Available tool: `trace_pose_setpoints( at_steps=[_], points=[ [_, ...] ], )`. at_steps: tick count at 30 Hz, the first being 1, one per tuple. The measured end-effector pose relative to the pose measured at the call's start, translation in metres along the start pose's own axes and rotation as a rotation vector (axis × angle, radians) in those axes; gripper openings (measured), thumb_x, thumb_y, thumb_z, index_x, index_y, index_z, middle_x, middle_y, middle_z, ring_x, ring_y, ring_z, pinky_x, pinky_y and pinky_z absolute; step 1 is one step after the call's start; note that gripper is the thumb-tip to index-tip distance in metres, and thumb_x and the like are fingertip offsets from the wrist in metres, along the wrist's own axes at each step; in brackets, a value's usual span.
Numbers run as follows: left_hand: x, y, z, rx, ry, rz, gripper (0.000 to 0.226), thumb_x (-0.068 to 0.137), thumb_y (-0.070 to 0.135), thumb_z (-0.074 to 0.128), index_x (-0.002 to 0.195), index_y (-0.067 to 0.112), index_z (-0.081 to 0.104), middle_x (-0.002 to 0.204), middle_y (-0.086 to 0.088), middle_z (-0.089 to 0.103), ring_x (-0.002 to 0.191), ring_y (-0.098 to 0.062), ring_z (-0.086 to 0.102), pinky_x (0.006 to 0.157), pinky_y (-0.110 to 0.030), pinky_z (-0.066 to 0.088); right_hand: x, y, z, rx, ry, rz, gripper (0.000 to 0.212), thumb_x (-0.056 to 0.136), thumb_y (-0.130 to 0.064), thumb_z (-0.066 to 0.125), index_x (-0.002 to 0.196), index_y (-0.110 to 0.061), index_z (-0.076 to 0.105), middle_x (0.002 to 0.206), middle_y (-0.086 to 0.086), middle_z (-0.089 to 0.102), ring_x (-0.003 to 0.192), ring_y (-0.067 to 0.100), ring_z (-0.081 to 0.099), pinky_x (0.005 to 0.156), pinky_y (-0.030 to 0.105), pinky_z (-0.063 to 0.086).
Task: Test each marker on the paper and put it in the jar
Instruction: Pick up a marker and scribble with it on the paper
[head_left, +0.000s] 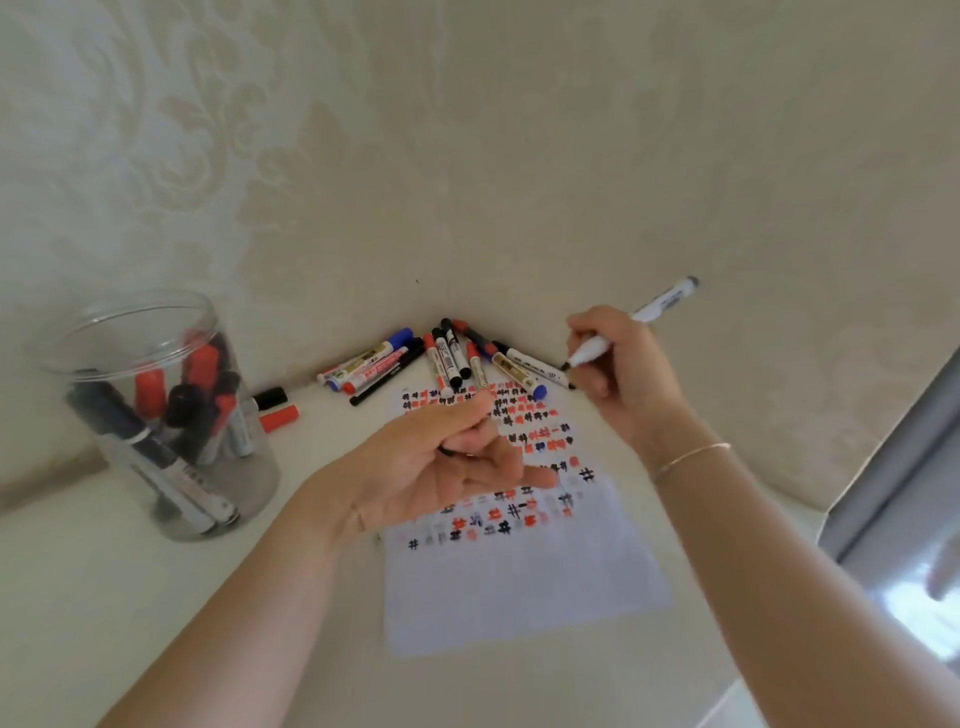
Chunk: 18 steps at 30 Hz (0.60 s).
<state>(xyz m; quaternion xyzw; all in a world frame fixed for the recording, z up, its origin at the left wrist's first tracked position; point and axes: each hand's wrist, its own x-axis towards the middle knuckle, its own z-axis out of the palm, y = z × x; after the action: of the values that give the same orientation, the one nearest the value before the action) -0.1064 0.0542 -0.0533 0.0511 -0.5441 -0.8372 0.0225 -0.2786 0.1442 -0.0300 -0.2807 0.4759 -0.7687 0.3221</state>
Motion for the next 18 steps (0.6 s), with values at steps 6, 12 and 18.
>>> trace_pose_setpoints(
  at_steps=[6, 12, 18],
  points=[
    [0.008, -0.011, -0.017, 0.663, 0.359, -0.133, 0.023, 0.086, 0.031, 0.063, 0.081, 0.009, 0.059, 0.075, 0.000, 0.064, 0.071, -0.005, 0.066, 0.070, -0.019, 0.053, -0.001, 0.011, -0.031, -0.389, 0.122, 0.094, 0.030, 0.082, -0.003, 0.066, 0.063, -0.008, 0.044, 0.046, 0.003, 0.044, 0.039, 0.014, 0.030, 0.036, 0.022, 0.027],
    [0.052, -0.025, -0.008, 1.226, 0.426, -0.044, 0.022, 0.086, 0.022, 0.067, 0.077, 0.020, 0.047, 0.081, -0.005, 0.059, 0.066, -0.012, 0.051, 0.060, -0.026, 0.042, -0.030, 0.047, -0.042, -0.502, 0.309, 0.180, 0.029, 0.081, -0.001, 0.066, 0.061, -0.009, 0.046, 0.044, 0.006, 0.052, 0.034, 0.015, 0.043, 0.039, 0.023, 0.039],
    [0.079, -0.038, 0.000, 1.218, 0.329, -0.091, 0.026, 0.084, 0.030, 0.069, 0.079, 0.017, 0.047, 0.073, 0.003, 0.048, 0.060, -0.011, 0.043, 0.055, -0.025, 0.033, -0.042, 0.063, -0.050, -0.642, 0.414, 0.080, 0.035, 0.075, 0.002, 0.059, 0.052, -0.012, 0.035, 0.047, 0.003, 0.039, 0.033, 0.007, 0.030, 0.035, 0.017, 0.026]
  ],
)
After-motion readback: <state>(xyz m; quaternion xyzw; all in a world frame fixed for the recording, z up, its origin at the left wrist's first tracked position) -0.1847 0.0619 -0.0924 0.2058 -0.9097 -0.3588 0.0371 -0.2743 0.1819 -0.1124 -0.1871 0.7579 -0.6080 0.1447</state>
